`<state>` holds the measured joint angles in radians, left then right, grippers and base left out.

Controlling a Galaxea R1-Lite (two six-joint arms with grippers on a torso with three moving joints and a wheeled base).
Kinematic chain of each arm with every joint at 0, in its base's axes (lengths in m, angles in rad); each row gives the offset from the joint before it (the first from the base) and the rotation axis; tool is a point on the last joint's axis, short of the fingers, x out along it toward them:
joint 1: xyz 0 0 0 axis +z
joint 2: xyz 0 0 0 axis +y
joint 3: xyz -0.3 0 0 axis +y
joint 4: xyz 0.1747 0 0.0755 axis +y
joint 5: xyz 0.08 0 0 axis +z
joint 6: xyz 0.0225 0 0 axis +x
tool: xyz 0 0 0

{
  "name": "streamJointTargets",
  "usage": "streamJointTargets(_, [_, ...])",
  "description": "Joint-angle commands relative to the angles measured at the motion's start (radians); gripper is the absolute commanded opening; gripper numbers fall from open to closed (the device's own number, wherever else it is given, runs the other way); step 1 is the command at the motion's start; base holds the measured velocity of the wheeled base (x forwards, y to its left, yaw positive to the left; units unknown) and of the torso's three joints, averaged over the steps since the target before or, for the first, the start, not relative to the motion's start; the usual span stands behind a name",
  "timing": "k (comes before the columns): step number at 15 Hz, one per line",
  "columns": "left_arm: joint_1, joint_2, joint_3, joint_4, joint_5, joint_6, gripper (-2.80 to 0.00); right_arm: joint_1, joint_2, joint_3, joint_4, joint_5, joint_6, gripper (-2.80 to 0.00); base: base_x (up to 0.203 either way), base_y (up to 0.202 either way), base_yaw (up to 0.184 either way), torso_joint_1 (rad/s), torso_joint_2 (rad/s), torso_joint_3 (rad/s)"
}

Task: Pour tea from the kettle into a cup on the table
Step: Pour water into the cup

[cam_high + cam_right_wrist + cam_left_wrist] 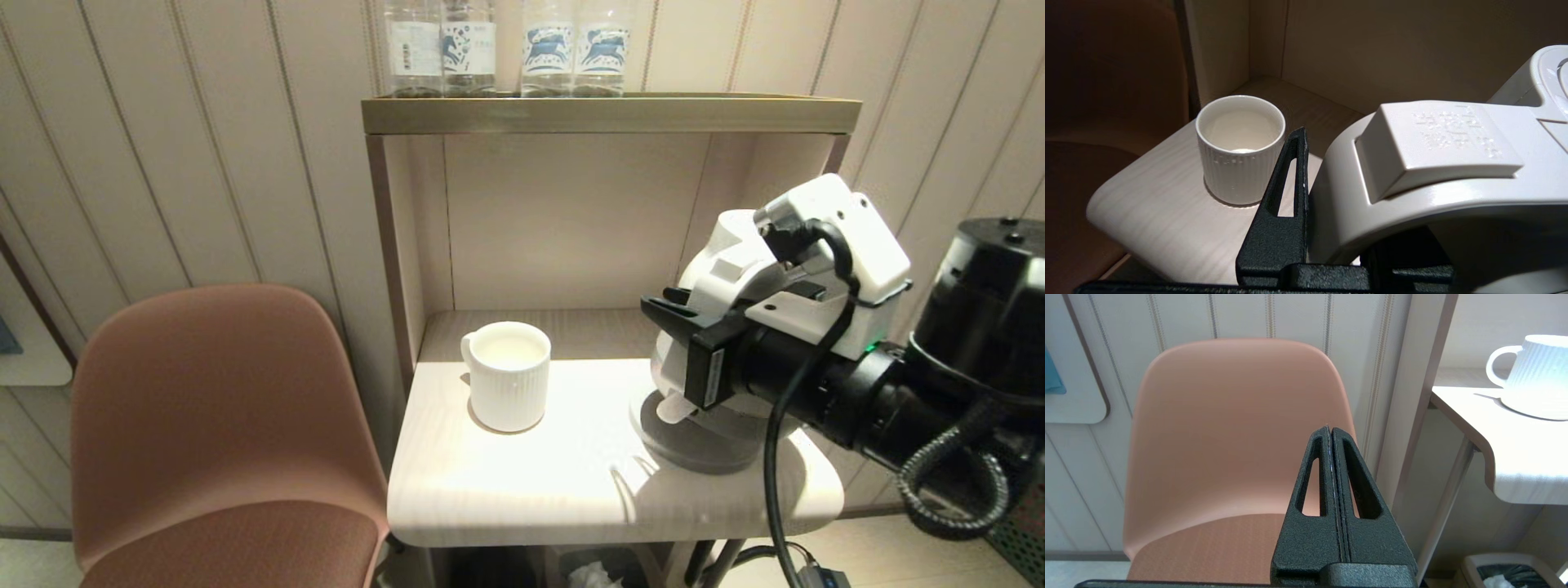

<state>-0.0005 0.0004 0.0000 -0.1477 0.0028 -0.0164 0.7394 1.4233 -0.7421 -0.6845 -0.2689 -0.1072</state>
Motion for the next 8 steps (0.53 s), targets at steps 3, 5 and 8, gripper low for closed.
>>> streamJointTargets(3, [0.000, 0.000, 0.000, 0.001, 0.000, 0.000, -2.80, 0.060, -0.055, -0.003, 0.025, 0.043, 0.058, -2.80, 0.000, 0.000, 0.000, 0.000, 0.00, 0.000])
streamJointTargets(5, [-0.001, 0.000, 0.000, 0.000, 0.000, 0.000, -2.80, 0.064, -0.113, -0.027, 0.128, 0.146, 0.116, -2.80, 0.000, 0.000, 0.000, 0.000, 0.00, 0.000])
streamJointTargets(8, [0.000, 0.000, 0.000, -0.004, 0.002, 0.000, -2.80, 0.061, -0.157, -0.053, 0.176, 0.163, 0.124, -2.80, 0.000, 0.000, 0.000, 0.000, 0.00, 0.000])
